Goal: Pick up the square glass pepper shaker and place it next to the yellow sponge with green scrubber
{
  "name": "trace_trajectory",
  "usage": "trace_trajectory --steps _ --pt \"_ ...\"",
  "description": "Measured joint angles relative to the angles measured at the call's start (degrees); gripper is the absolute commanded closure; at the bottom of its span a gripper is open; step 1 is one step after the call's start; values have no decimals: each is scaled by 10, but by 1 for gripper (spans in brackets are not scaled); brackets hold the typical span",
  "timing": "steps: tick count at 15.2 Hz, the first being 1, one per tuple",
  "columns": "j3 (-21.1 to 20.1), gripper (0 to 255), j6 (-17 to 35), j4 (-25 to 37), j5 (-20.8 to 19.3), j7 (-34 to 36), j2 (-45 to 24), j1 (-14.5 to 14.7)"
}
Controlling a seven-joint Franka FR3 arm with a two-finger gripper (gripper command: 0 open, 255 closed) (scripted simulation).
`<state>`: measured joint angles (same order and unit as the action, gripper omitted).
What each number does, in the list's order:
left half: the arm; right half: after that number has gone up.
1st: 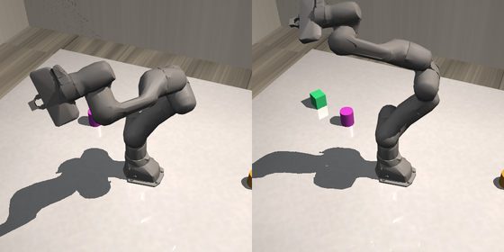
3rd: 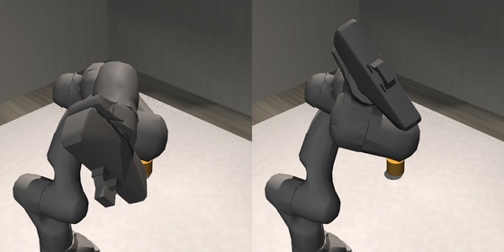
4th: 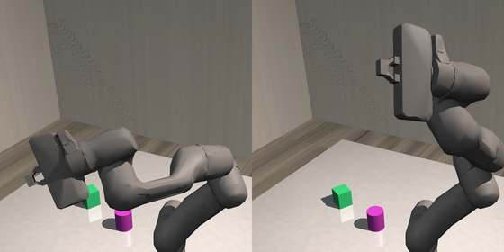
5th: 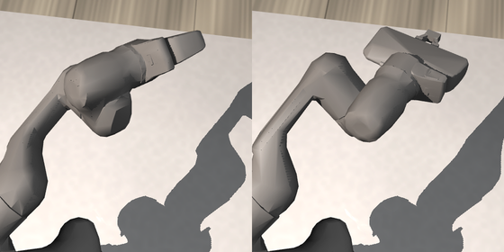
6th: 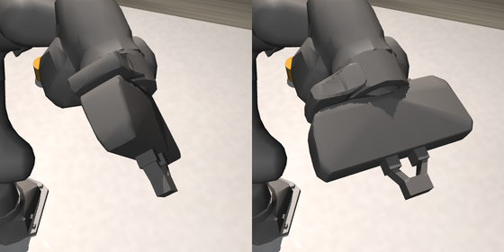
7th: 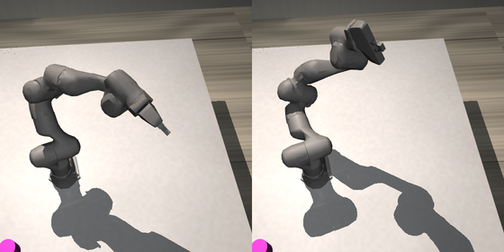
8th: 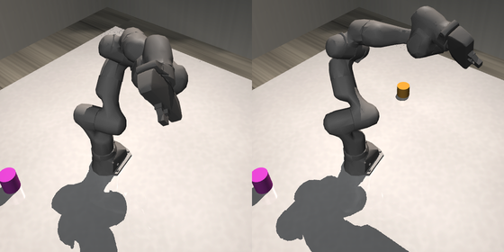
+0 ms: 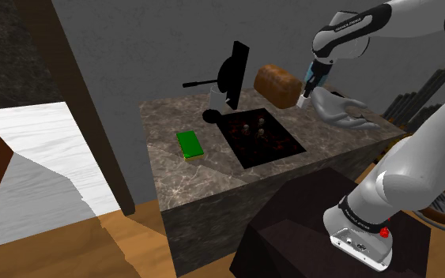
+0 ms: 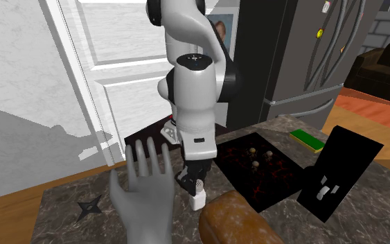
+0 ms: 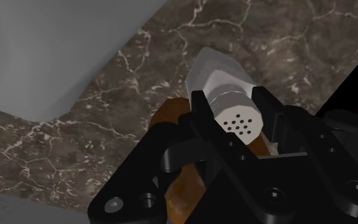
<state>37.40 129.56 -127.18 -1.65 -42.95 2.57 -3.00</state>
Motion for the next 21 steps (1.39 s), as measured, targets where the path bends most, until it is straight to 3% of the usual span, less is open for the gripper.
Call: trace_trajectory --steps 21 --pt "-17 255 -164 110 -39 30 64 2"
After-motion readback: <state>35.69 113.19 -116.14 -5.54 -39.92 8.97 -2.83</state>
